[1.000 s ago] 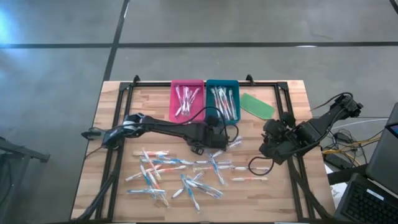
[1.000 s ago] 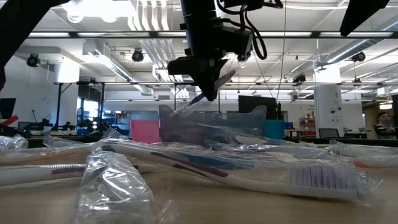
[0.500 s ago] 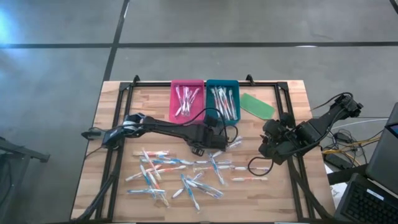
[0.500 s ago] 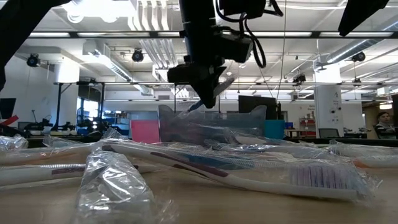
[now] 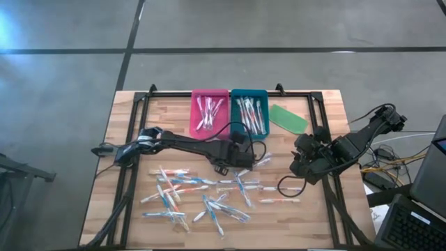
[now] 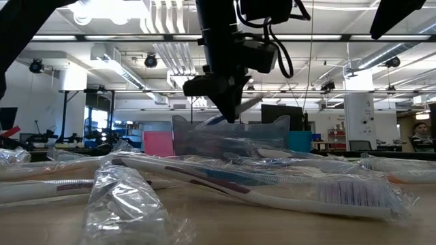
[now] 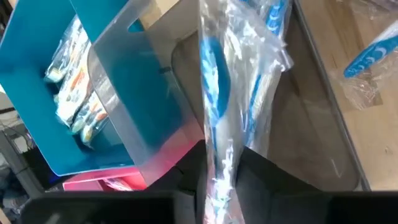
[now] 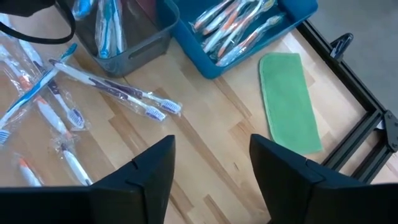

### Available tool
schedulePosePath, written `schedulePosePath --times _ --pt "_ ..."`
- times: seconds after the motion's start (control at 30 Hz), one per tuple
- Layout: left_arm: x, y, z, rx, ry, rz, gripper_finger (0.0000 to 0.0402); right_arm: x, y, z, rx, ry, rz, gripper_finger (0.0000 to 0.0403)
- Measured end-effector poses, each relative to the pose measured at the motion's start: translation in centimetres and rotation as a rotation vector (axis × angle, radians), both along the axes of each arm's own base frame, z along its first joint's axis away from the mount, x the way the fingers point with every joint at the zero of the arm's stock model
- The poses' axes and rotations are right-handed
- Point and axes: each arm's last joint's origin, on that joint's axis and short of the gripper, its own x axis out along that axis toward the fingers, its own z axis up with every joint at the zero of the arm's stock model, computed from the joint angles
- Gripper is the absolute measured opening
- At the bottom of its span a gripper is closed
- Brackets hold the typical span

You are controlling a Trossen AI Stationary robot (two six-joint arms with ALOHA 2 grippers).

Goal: Pick & Place Toothbrushes
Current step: Put the blue toothbrush into the transparent gray bin, then put the orange toothbrush into the blue bin

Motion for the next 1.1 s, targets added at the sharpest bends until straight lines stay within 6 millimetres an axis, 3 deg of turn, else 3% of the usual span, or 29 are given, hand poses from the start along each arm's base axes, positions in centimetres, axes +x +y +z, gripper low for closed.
schedulePosePath --times 0.27,0.43,0.6,0.73,0.93,1.1 --pt "0.2 0.0 0.1 0.009 -0.015 -0.017 0.0136 0.1 0.1 0.0 0.006 -0.009 0.0 0.0179" --pt "0.1 0.2 1.0 0.111 -0.04 -0.012 0.0158 0.1 0.1 0.0 0.008 -0.012 0.0 0.0166" --pt "-1.0 0.3 4.7 0.106 -0.158 0.028 0.0165 0.1 0.1 0.0 0.012 -0.018 -0.004 0.0151" --pt "-2.3 0.2 8.5 -0.029 -0.318 0.047 0.0165 0.4 0.2 0.1 0.045 -0.077 -0.05 0.0139" --pt "-4.7 0.2 14.0 -0.186 -0.547 0.048 0.0165 1.0 0.4 0.3 0.042 -0.103 0.035 0.012" --pt "-6.2 0.2 16.7 -0.227 -0.665 0.034 0.0165 1.7 0.8 0.8 0.084 -0.166 0.111 0.0103"
